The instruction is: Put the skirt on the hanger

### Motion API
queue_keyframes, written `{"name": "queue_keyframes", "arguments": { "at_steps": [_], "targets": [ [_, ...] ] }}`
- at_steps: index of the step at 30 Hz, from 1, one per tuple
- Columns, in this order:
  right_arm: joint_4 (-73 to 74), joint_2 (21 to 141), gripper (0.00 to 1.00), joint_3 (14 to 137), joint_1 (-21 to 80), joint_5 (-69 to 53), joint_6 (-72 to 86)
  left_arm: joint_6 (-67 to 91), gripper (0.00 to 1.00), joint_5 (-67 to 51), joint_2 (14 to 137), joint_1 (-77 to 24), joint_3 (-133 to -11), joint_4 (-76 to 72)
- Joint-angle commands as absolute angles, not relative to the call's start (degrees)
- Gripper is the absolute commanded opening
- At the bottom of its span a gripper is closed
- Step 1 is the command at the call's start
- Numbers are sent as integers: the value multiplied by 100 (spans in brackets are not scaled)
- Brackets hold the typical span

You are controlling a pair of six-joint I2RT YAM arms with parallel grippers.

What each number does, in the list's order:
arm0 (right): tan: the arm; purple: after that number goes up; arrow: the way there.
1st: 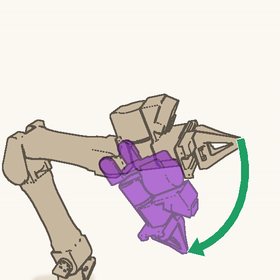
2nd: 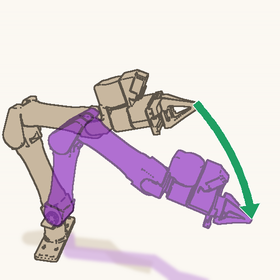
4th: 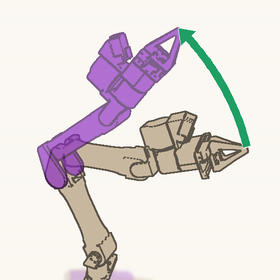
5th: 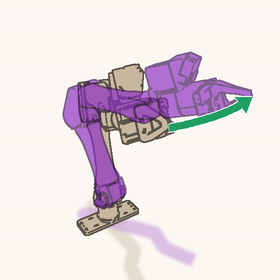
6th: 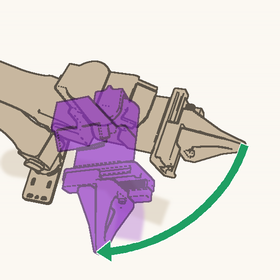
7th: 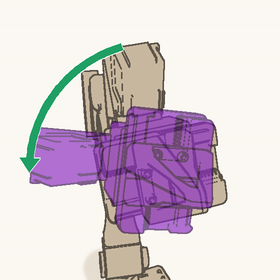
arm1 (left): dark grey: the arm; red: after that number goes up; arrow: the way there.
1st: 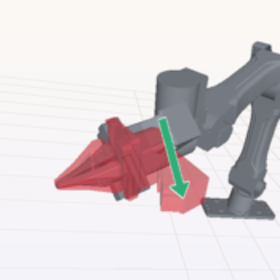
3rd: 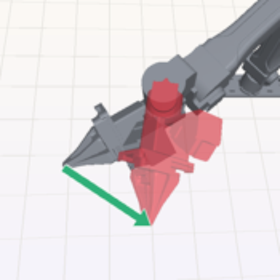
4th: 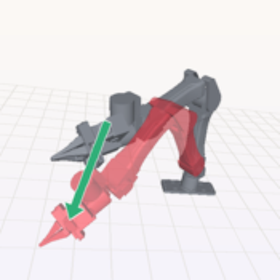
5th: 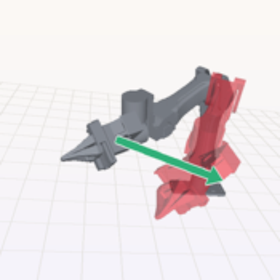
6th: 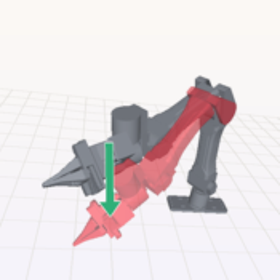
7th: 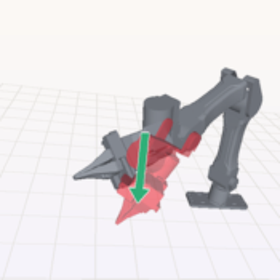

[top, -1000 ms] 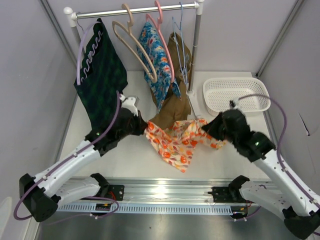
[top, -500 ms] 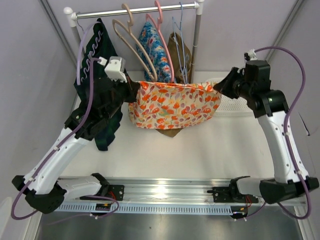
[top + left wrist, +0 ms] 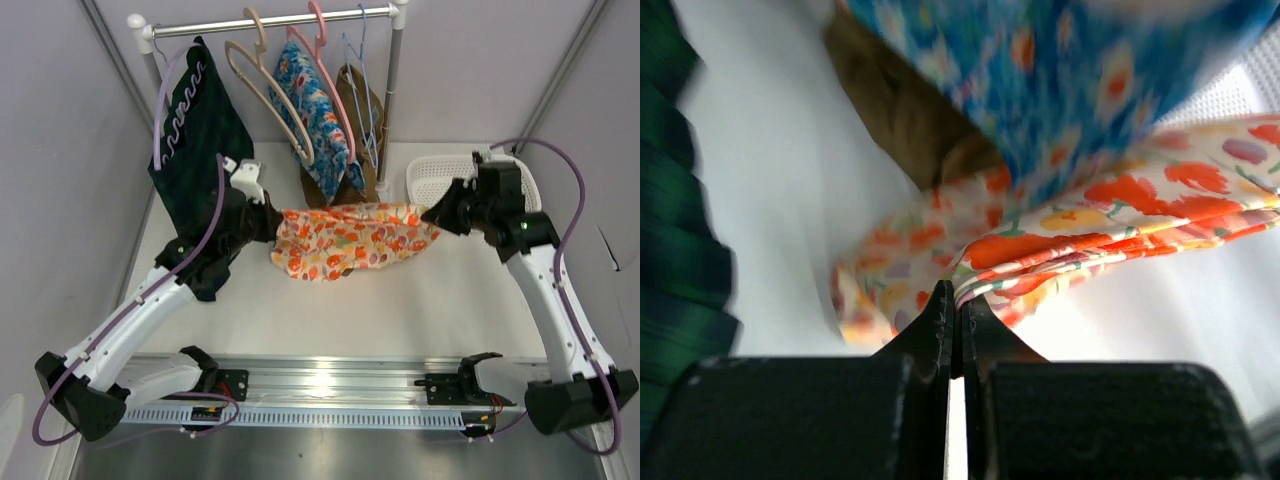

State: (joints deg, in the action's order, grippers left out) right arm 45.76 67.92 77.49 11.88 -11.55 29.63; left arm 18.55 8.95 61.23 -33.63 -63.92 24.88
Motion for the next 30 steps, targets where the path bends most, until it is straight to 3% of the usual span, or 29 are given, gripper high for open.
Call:
{"name": "queue_keyframes", "arguments": {
  "at_steps": [1,6,13,18,20,25,30],
  "targets": [
    [4526,5935,0,6580,1169,-1230,3243,2512,0,326,5433,-3331,-5609,2312],
    [4772,4802,0,5345,1186,-1274,3559,3110,0,-280,4818,-3375,-4485,2364],
    [4536,4542,0,4543,1257,-1486,3841,3455,0,-168,4421,-3445,-3841,2487],
    [4210,5693,0,5763,1125,-1494,3490,3024,0,448,5026,-3375,-4982,2303],
    [4227,6289,0,6773,1073,-1372,3254,2743,0,431,5272,-3235,-5498,2128],
    [4342,7364,0,8723,686,-1660,3015,2251,0,-182,5826,-2849,-6230,1231],
    [4272,8076,0,9614,484,-2003,2971,1882,0,-685,6266,-2619,-7022,897]
  ]
}}
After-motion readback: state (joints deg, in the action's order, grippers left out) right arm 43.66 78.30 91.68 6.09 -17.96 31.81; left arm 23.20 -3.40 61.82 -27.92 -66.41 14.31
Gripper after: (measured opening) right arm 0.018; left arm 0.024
